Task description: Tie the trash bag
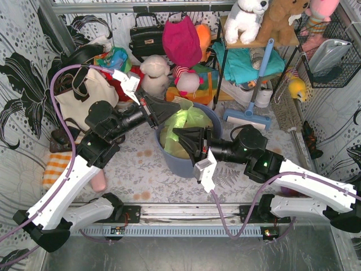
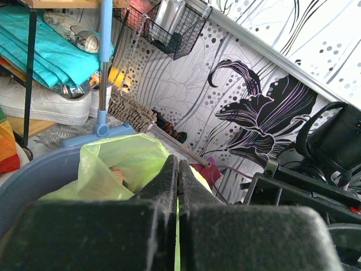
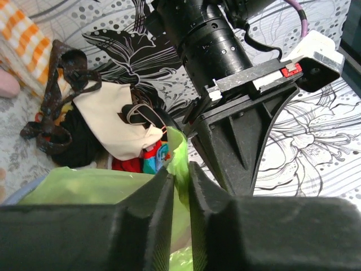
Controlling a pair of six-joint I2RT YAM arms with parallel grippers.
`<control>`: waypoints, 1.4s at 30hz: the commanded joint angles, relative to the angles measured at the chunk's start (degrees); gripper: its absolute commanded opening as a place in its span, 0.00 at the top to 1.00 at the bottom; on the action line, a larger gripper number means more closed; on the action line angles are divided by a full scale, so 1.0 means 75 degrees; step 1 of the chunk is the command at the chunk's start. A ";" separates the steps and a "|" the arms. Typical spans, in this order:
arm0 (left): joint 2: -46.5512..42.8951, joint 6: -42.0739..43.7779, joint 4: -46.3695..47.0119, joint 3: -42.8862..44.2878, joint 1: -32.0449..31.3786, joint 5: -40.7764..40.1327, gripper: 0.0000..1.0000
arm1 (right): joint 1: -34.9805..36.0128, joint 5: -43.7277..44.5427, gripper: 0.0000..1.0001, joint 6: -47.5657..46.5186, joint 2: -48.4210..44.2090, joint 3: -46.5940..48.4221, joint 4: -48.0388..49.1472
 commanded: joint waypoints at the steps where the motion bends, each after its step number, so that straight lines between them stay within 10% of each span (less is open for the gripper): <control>1: -0.0091 0.0067 0.0221 0.0264 -0.0003 0.0027 1.00 | 0.0006 -0.0151 0.96 -0.0030 -0.0039 0.0249 -0.0059; 7: -0.0061 0.0465 -0.0057 0.0334 0.0010 -0.0778 1.00 | -0.0001 0.0075 1.00 0.1981 -0.0561 -0.0248 0.1021; 14: 0.0161 0.1109 -0.0094 0.0421 0.0015 -0.1834 1.00 | 0.0010 0.2992 1.00 0.7586 -0.1385 -0.1132 0.2555; 23: 0.0201 0.1725 -0.0137 0.0277 0.0011 -0.3668 1.00 | 0.0002 0.7551 1.00 1.1558 -0.1953 -0.0584 -0.0716; 29: 0.0063 0.2032 -0.0377 -0.0064 0.0011 -0.4562 1.00 | 0.0005 0.7804 1.00 1.1438 -0.2068 -0.0398 -0.1545; 35: 0.0314 0.2088 0.0013 -0.0017 0.0012 -0.2793 1.00 | -0.0001 0.4102 0.97 0.8861 -0.2683 -0.1775 0.1204; 42: 0.0626 0.2011 0.0552 0.0543 0.0009 -0.1128 1.00 | -0.0001 0.1861 0.31 0.5075 -0.2326 -0.2313 0.2447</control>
